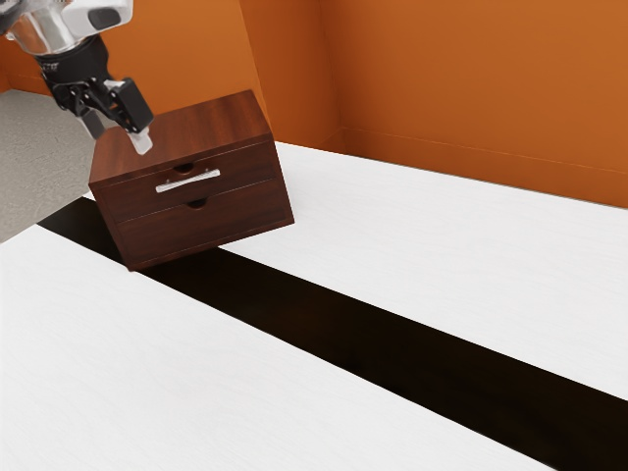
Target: Pull the drawer handle with one arm to open the drawer
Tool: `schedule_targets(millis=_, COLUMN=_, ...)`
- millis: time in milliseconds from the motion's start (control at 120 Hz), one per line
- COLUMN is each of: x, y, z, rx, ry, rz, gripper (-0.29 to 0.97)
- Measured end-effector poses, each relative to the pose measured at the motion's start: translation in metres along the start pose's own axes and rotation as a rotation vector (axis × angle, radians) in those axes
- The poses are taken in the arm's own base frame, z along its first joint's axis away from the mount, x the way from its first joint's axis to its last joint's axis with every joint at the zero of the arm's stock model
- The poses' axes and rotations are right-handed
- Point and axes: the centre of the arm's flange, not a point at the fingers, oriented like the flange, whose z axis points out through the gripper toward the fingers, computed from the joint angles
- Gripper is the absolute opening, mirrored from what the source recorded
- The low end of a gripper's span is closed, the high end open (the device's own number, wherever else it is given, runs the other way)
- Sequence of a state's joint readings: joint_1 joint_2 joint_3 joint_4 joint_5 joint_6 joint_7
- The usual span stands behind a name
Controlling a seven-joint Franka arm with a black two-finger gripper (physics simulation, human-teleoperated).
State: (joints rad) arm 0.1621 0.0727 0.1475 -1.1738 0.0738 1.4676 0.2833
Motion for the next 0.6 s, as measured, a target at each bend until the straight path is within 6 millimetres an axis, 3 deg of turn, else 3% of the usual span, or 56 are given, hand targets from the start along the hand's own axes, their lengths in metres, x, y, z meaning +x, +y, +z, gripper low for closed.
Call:
schedule_targets(millis=125, x=0.021, y=0.000, z=0.026, rx=0.015, ry=0.007, rz=0.085, gripper=0.68)
schedule_targets(millis=417, x=0.055, y=-0.025, z=0.099, rx=0.043, ry=-0.008, rz=0.211, gripper=0.68)
schedule_targets(millis=600, x=0.064, y=-0.027, z=0.120, rx=0.058, ry=-0.004, rz=0.281, gripper=0.68)
